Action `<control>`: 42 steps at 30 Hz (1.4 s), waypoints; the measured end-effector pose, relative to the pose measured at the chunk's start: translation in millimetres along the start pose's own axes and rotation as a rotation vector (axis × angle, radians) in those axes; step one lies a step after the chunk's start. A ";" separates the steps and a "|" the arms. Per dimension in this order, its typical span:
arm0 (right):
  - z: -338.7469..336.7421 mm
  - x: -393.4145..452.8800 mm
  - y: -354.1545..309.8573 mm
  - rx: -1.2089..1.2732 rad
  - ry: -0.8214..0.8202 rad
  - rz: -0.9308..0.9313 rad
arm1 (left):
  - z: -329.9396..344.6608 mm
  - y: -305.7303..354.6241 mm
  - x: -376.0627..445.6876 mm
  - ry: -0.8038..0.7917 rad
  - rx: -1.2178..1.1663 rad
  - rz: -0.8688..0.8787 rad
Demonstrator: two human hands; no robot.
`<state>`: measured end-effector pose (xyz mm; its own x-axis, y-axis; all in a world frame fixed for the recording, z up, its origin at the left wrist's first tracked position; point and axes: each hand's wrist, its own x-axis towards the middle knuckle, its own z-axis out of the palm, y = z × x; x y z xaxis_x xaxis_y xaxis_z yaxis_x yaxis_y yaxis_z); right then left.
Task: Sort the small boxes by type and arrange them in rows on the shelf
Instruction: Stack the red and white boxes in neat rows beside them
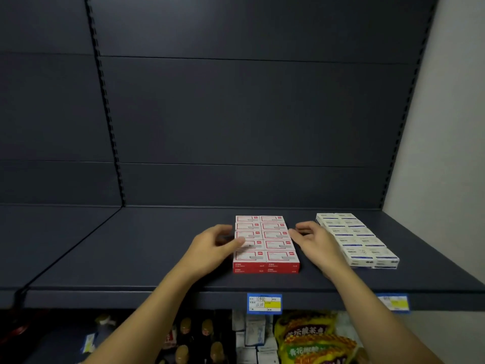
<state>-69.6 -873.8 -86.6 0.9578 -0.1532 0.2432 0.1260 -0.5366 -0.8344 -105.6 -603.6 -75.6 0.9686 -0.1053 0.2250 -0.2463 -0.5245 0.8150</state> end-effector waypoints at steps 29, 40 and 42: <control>-22.5 -41.6 -9.5 -0.187 -0.314 -0.108 | 1.3 5.6 -18.8 -0.155 0.125 0.019; -20.7 -39.5 -7.8 -0.165 -0.305 -0.108 | 0.2 1.0 -14.8 -0.167 0.124 0.016; -19.4 -39.9 -7.9 -0.165 -0.306 -0.108 | -0.4 -0.3 -14.5 -0.166 0.125 0.019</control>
<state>-113.8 -879.5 -80.0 0.9774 0.1531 0.1454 0.2108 -0.6665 -0.7151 -119.6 -601.5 -78.8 0.9585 -0.2482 0.1405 -0.2686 -0.6204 0.7368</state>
